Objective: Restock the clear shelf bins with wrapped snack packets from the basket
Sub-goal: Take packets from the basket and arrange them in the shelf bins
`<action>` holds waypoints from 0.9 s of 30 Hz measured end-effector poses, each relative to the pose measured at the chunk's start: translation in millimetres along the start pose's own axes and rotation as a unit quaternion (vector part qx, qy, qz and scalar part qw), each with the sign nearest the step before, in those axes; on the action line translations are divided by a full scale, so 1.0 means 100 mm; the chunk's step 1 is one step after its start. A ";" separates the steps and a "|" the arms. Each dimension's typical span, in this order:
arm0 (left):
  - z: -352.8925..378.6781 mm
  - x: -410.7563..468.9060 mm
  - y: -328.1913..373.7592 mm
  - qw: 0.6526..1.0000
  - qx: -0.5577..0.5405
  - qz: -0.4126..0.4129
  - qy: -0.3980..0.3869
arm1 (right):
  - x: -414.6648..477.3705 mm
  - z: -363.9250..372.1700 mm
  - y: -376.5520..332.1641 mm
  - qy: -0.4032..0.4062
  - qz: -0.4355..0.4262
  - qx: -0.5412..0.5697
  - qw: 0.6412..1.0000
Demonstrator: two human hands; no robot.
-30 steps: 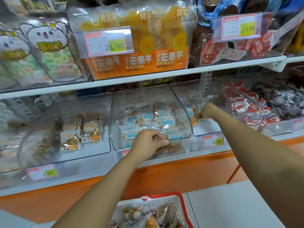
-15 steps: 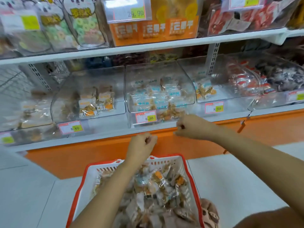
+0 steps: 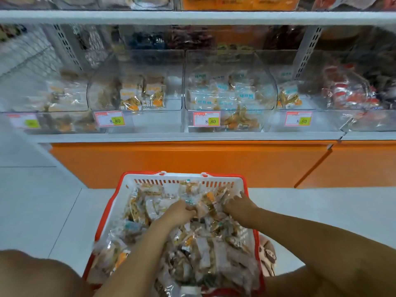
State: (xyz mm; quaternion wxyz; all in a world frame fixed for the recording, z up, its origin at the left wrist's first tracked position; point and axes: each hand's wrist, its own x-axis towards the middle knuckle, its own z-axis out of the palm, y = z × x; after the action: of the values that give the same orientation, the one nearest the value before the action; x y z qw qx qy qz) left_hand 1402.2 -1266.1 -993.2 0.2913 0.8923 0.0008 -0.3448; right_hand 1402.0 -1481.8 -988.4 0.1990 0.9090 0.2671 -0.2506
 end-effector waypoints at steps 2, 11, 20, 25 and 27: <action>-0.05 -0.01 0.02 1.000 -0.023 0.008 0.015 | 0.03 0.11 -0.02 0.002 0.010 0.022 1.000; -0.46 -0.39 0.51 0.854 -0.517 0.044 -0.038 | -0.12 -0.91 0.31 0.330 -0.088 0.209 0.916; -1.20 -0.84 0.83 0.754 -0.632 0.169 0.065 | -0.54 -1.82 0.25 0.472 -0.046 0.476 0.741; -1.44 -0.91 0.72 0.738 -0.629 0.199 0.146 | -0.42 -2.13 0.10 0.286 -0.020 0.798 0.530; -1.52 -0.94 0.68 0.732 -0.627 0.210 0.165 | -0.34 -2.19 0.00 0.258 -0.040 0.842 0.472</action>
State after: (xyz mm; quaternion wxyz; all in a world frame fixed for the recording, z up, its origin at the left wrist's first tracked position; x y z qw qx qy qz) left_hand 1437.8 -1225.2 -810.1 0.8450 0.5274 0.0772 -0.0431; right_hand 1453.7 -1386.1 -795.4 -0.7504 0.6506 0.0023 -0.1170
